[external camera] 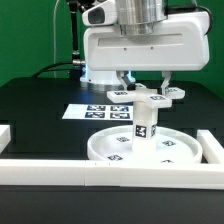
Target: Assemble round table
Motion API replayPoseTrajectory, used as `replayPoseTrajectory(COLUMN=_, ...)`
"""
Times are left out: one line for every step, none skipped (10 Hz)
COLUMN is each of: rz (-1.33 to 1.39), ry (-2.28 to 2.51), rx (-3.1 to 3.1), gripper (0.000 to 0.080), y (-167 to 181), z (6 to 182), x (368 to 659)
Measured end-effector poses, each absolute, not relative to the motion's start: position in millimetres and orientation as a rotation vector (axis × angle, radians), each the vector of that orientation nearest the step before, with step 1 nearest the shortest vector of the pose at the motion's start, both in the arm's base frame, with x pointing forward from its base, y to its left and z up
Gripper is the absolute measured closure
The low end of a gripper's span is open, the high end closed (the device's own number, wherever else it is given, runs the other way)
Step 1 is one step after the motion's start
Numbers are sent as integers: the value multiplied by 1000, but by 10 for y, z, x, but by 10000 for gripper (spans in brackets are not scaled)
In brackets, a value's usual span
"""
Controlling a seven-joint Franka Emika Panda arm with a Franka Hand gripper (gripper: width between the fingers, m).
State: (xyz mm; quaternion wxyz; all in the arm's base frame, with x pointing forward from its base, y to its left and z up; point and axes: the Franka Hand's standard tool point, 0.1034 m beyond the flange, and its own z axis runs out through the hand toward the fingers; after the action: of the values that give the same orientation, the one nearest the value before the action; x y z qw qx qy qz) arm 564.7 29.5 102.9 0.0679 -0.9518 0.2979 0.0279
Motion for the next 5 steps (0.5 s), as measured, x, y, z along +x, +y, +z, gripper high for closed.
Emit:
replayPoseTrajectory(rz=79, ry=1082, rx=-2803, gripper=357, y=310, z=1025, x=5652)
replayPoseTrajectory(rz=77, ry=1256, rx=-2729, gripper=357, y=326, z=1024, x=5657)
replayPoseTrajectory(rz=82, ry=1409, rx=-2648, gripper=357, y=333, z=1022, x=5658)
replayPoseTrajectory(rz=86, ry=1624, rx=-2508, gripper=357, y=345, z=1021, x=5663)
replayPoseTrajectory(rz=87, ry=1740, rx=-2426, gripper=357, y=353, z=1021, x=5665)
